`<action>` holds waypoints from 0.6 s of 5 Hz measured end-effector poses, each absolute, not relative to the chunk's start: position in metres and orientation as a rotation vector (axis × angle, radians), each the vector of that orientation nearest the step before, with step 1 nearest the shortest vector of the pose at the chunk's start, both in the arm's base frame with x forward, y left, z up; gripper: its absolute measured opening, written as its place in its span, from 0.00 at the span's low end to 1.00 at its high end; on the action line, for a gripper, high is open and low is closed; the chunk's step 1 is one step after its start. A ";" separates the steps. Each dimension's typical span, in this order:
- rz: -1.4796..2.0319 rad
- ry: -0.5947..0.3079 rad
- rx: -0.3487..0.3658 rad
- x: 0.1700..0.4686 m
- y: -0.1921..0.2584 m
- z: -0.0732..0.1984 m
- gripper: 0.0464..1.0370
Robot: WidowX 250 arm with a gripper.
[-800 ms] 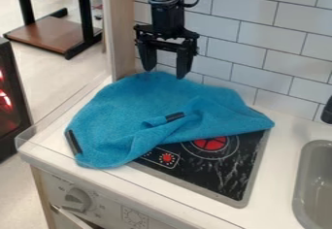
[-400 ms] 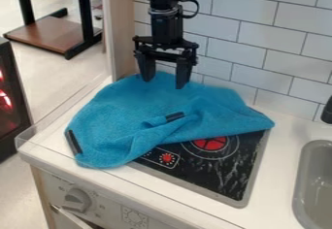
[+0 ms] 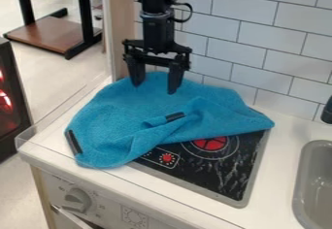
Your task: Fold the cloth from bottom left to top right
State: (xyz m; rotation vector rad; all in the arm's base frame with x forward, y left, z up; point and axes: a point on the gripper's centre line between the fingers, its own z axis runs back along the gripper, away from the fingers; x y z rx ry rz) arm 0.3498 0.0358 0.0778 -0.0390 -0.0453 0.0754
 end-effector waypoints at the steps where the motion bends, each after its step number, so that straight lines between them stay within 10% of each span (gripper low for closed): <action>1: 0.203 -0.071 0.019 0.330 0.062 0.077 0.96; 3: 0.308 -0.120 0.039 0.316 0.102 0.074 0.96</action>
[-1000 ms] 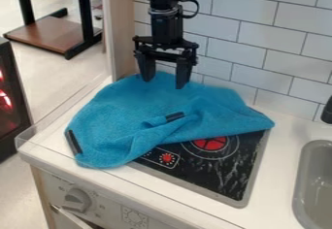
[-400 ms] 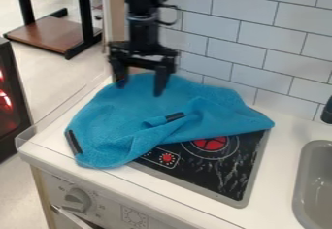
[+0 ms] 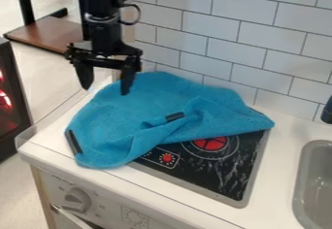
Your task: Fold the cloth from bottom left to top right
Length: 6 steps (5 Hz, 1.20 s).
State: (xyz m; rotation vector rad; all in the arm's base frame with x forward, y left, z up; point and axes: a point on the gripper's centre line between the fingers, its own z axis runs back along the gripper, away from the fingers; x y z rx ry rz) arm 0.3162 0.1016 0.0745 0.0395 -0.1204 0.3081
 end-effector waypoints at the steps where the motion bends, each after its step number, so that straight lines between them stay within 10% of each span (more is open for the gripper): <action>1: 0.323 -0.135 0.064 0.315 0.114 0.071 0.96; 6: 0.330 -0.061 0.102 0.281 0.134 0.015 0.96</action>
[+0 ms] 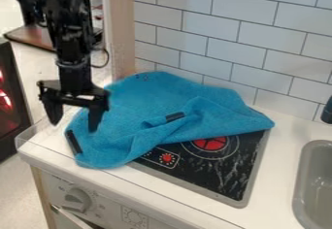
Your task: Fold the cloth from bottom left to top right
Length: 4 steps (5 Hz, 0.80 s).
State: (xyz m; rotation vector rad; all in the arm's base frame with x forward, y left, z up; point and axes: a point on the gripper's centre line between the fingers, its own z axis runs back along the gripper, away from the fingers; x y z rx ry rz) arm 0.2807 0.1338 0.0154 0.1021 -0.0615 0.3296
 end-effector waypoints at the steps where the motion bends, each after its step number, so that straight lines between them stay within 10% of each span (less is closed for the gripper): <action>1: 0.330 -0.031 0.100 0.279 0.133 0.002 0.96; 3: 0.319 -0.012 0.136 0.278 0.137 -0.009 0.92; 4: 0.293 -0.013 0.149 0.280 0.136 -0.010 0.68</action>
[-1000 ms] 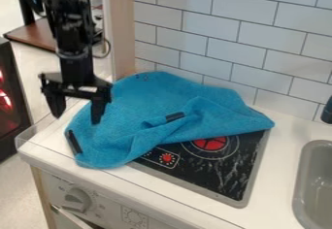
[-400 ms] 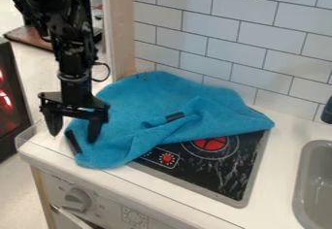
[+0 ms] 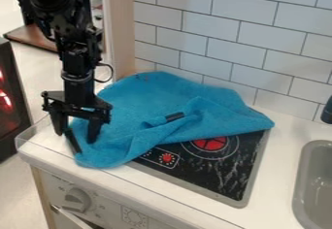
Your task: Fold the cloth from bottom left to top right
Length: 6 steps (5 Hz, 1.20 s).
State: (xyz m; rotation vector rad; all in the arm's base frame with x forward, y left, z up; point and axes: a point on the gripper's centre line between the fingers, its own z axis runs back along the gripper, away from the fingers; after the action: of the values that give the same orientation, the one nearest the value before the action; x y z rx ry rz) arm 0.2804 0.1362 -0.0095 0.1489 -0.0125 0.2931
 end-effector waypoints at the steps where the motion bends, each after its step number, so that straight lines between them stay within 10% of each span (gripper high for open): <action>1: 0.302 -0.040 0.148 0.282 0.136 -0.008 0.45; 6: 0.335 -0.027 -0.006 0.284 0.116 0.024 0.01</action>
State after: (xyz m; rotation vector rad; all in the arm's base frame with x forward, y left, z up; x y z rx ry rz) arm 0.2842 0.1157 0.0236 -0.0059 -0.0267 0.3351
